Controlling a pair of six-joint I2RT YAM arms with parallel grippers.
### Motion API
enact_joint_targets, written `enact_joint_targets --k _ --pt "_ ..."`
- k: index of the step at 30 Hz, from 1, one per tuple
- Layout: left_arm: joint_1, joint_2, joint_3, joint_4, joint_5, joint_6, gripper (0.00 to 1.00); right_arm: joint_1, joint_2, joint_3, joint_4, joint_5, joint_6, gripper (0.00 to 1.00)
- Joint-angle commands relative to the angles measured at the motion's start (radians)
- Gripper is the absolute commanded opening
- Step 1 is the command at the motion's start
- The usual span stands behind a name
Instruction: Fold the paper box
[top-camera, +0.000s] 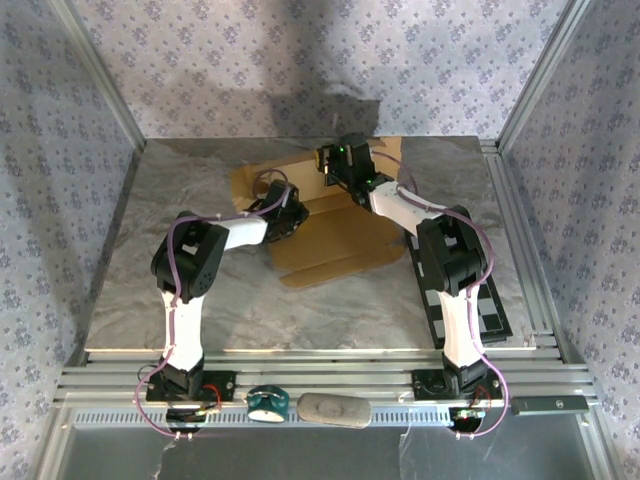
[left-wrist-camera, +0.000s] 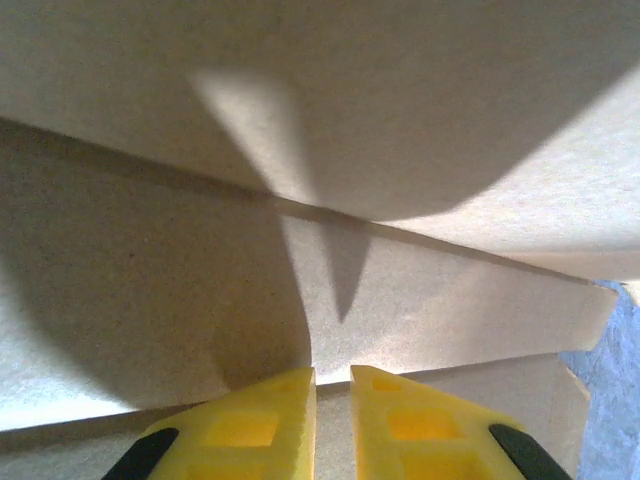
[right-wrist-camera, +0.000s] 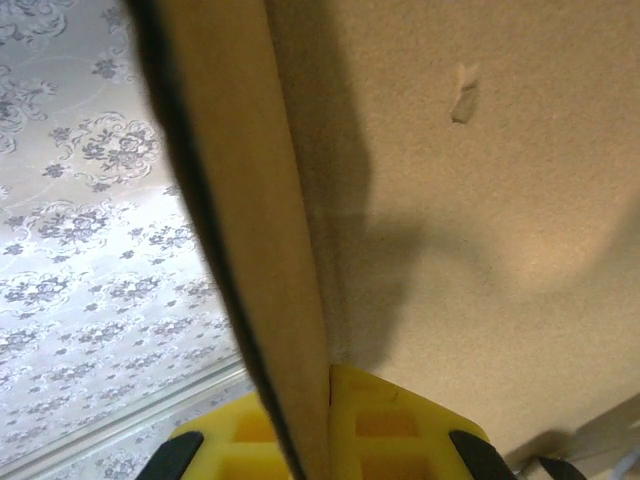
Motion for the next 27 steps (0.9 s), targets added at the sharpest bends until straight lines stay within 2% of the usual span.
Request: enact_joint_targets --k 1,9,12,17,22,27 --pt "0.025 -0.087 0.004 -0.019 0.024 0.038 0.18 -0.004 0.021 -0.034 0.028 -0.035 -0.010 0.00" --pt "0.042 -0.482 -0.075 -0.281 0.074 0.097 0.24 -0.021 0.023 -0.099 0.107 -0.105 -0.069 0.00" --pt "0.084 -0.630 -0.151 -0.356 0.058 0.091 0.26 -0.018 0.012 -0.157 0.143 -0.125 -0.072 0.00" --pt "0.210 -0.819 -0.280 -0.408 0.075 0.037 0.27 -0.011 -0.043 -0.262 0.195 -0.121 -0.070 0.00" --pt "0.299 -0.895 -0.367 -0.405 0.111 0.005 0.27 -0.014 -0.089 -0.312 0.264 -0.125 -0.104 0.00" --pt "0.307 -0.880 -0.374 -0.370 0.118 -0.016 0.28 -0.015 -0.057 -0.348 0.457 -0.172 -0.110 0.00"
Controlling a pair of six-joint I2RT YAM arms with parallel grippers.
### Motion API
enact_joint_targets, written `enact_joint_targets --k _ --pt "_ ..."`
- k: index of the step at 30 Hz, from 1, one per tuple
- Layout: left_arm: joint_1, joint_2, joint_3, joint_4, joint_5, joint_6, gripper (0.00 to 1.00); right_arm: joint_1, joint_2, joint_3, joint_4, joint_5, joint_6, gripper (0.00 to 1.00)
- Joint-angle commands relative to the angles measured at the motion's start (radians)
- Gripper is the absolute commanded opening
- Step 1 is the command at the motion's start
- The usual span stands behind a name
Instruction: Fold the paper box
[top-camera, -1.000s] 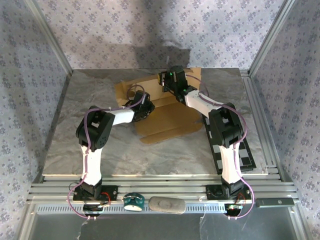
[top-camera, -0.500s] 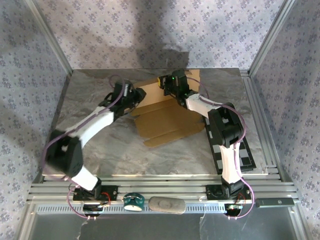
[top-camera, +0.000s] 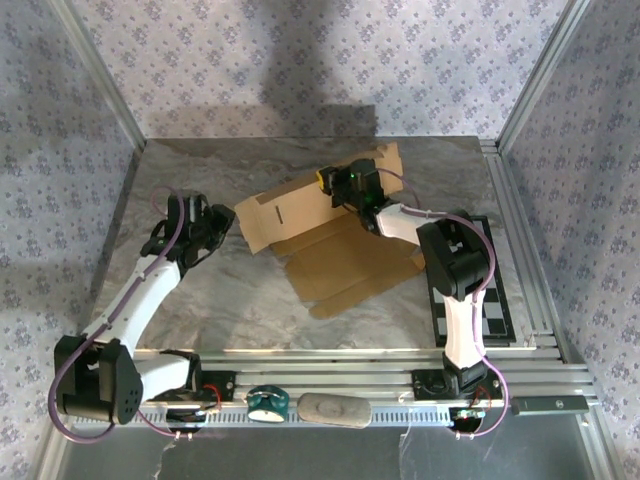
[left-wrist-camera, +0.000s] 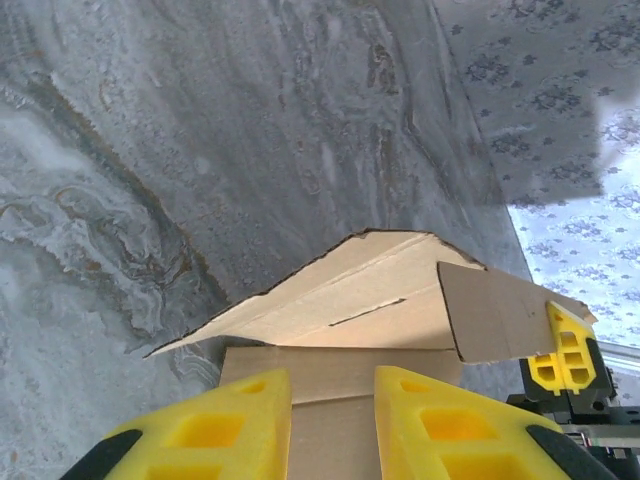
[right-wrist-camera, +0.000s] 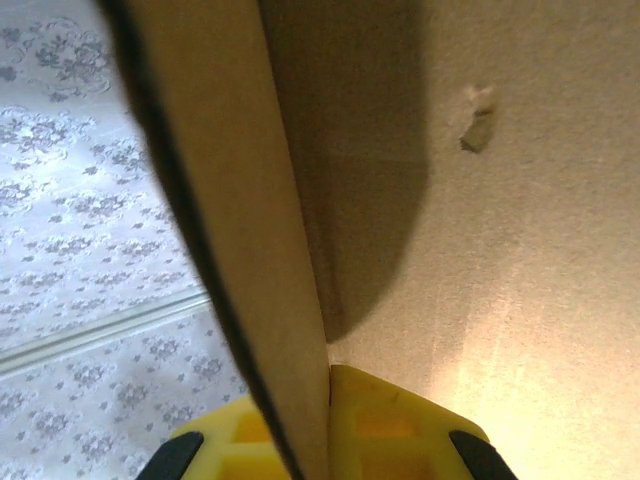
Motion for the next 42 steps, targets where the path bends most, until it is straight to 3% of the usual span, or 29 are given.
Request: enact_joint_targets --k 1,15,21,25,35,42 --pt "0.004 -0.002 0.025 0.020 0.027 -0.018 0.28 -0.009 0.017 -0.018 0.136 -0.049 -0.008 0.00" --pt "0.019 0.044 0.182 -0.019 0.035 0.015 0.29 -0.010 0.216 0.271 0.341 -0.101 0.003 0.00" --pt "0.035 0.019 0.177 -0.036 0.047 0.018 0.30 -0.028 0.253 0.182 0.427 -0.173 -0.020 0.00" --pt "0.044 0.020 0.180 -0.025 0.065 0.009 0.36 -0.033 0.250 0.122 0.443 -0.185 -0.026 0.00" --pt "0.041 0.137 0.277 0.008 0.128 -0.042 0.47 -0.017 0.195 0.201 0.260 -0.130 -0.032 0.00" --pt "0.024 0.243 0.473 -0.142 0.121 -0.116 0.48 0.000 0.154 0.243 0.139 -0.081 -0.032 0.00"
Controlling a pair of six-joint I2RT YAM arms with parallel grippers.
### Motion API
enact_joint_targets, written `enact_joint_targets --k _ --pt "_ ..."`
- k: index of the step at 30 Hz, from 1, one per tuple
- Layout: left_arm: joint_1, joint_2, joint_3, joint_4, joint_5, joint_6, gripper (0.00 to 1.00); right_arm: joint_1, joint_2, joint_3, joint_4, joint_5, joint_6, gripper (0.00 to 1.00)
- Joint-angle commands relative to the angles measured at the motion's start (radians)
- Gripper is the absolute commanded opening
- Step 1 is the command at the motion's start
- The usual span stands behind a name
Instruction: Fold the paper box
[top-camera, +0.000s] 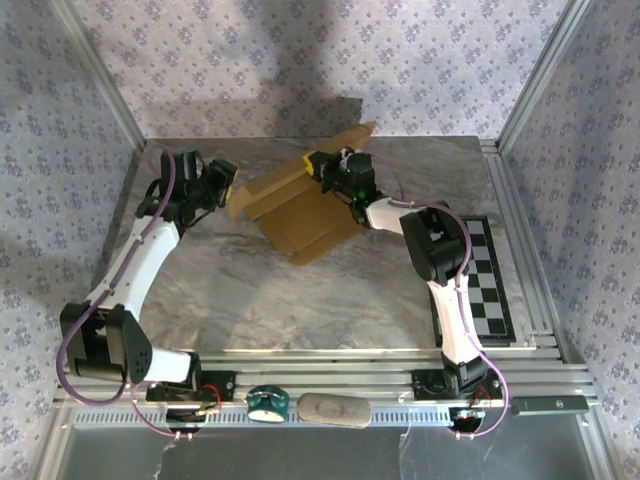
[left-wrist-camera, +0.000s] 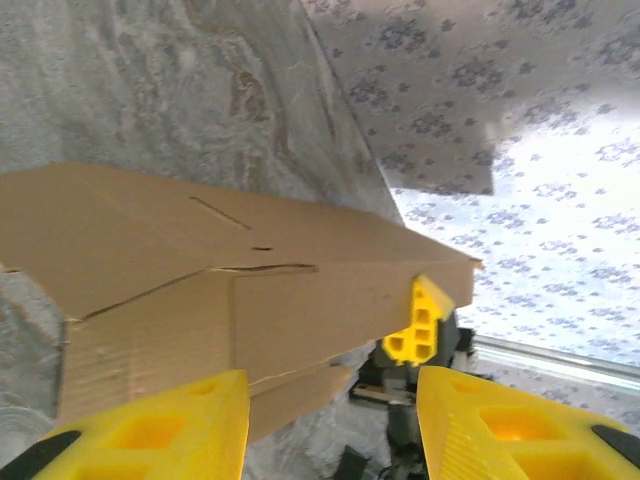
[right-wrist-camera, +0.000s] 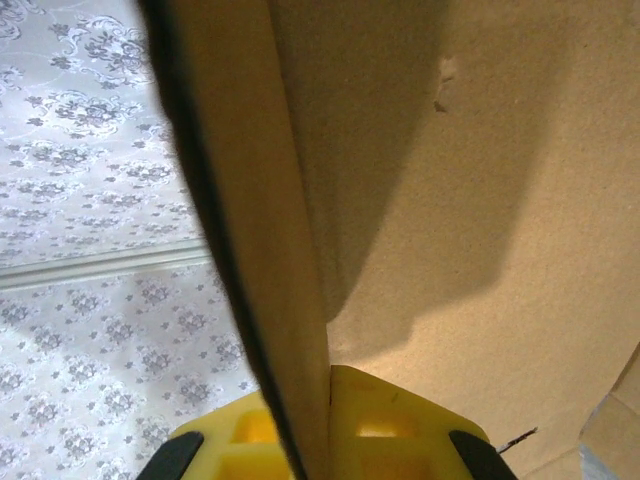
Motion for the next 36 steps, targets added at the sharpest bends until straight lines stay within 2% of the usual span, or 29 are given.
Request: enact_joint_targets --k 1,7,10,20,28,36 --pt "-0.013 0.043 0.112 -0.096 0.009 -0.058 0.48 0.010 -0.052 0.042 -0.099 0.037 -0.007 0.00" --pt "-0.027 0.140 0.231 -0.128 0.022 -0.087 0.49 0.017 -0.065 0.077 -0.168 0.046 -0.008 0.00" --pt "-0.042 0.190 0.281 -0.195 0.039 -0.083 0.49 0.018 -0.071 0.102 -0.215 0.049 -0.011 0.00" --pt "-0.070 0.289 0.277 -0.135 0.046 -0.052 0.49 0.024 -0.090 0.150 -0.339 0.057 -0.003 0.00" --pt "-0.093 0.343 0.320 -0.155 0.040 -0.029 0.49 0.025 -0.090 0.182 -0.390 0.055 0.006 0.00" --pt "-0.112 0.376 0.319 -0.087 0.038 -0.037 0.47 0.031 -0.102 0.192 -0.427 0.060 0.017 0.00"
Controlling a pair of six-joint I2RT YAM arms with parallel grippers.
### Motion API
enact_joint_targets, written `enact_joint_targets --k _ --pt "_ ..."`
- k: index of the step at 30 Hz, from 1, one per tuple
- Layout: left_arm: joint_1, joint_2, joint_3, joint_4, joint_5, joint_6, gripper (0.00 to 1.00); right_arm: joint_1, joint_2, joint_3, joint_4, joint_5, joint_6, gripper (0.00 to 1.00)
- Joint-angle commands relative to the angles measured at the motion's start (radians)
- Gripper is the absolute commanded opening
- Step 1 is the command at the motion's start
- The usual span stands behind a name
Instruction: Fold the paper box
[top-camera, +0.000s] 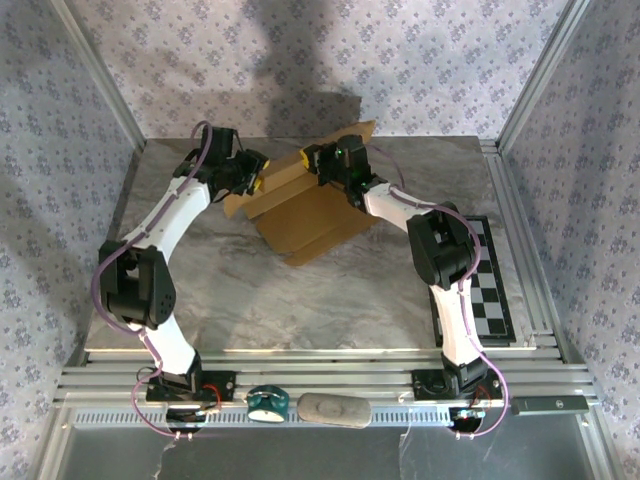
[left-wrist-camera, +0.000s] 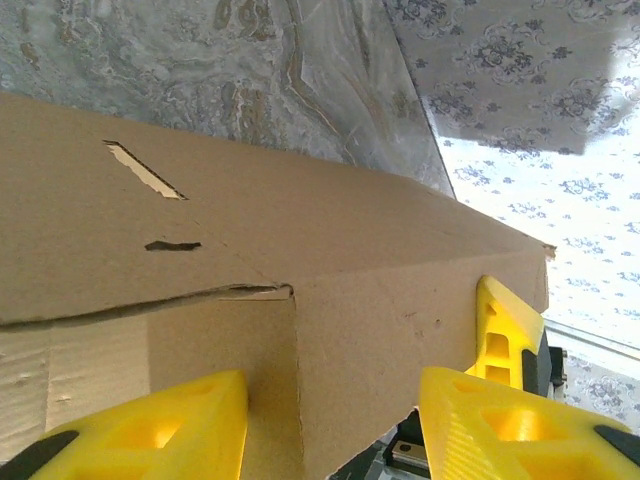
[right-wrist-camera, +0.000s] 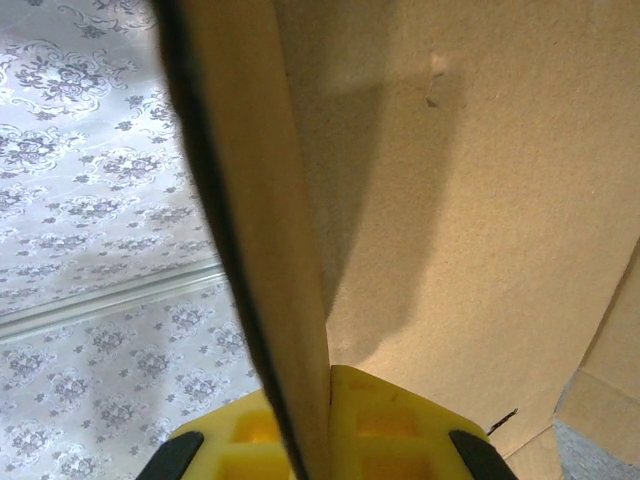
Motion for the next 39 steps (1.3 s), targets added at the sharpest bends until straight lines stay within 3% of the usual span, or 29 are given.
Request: enact_joint_targets --k 1,3,8,12,13,17,19,23,25,28,32,34,39 --pt "-0.013 0.033 0.041 0.021 0.009 0.000 0.46 0.012 -0.056 0.031 -0.034 0.017 0.027 0.00" --pt "-0.014 0.033 0.036 0.036 -0.004 -0.002 0.38 0.014 -0.058 0.039 -0.049 0.017 0.032 0.00" --pt "-0.014 0.037 0.030 0.088 -0.028 -0.018 0.00 0.017 -0.078 0.029 -0.067 0.029 0.037 0.00" --pt "-0.015 0.023 0.025 0.109 -0.037 -0.029 0.00 0.013 -0.092 0.026 -0.087 0.045 0.048 0.00" --pt "-0.011 0.013 0.028 0.108 -0.043 -0.026 0.01 0.009 -0.097 0.030 -0.101 0.048 0.050 0.00" --pt "0.029 -0.059 0.078 0.041 -0.063 0.040 0.49 -0.013 -0.130 0.061 -0.185 0.066 0.066 0.00" --pt "0.066 -0.122 0.089 -0.004 -0.093 0.097 0.61 -0.026 -0.153 0.079 -0.237 0.073 0.081 0.00" --pt "0.198 -0.248 -0.005 -0.039 -0.072 0.203 0.58 -0.057 -0.198 0.132 -0.368 0.076 0.104 0.00" --pt "0.259 -0.293 -0.104 -0.042 -0.032 0.235 0.50 -0.068 -0.214 0.178 -0.450 0.082 0.101 0.00" --pt "0.284 -0.377 -0.319 0.038 -0.010 0.295 0.33 -0.078 -0.223 0.259 -0.575 0.094 0.096 0.00" --pt "0.260 -0.409 -0.610 0.403 0.128 0.281 0.34 -0.084 -0.208 0.374 -0.728 0.080 0.086 0.00" --pt "0.210 -0.406 -0.689 0.540 0.129 0.322 0.37 -0.086 -0.201 0.425 -0.803 0.085 0.065 0.00" --pt "0.034 -0.387 -0.678 0.602 0.030 0.547 0.47 -0.086 -0.182 0.482 -0.883 0.088 0.066 0.00"
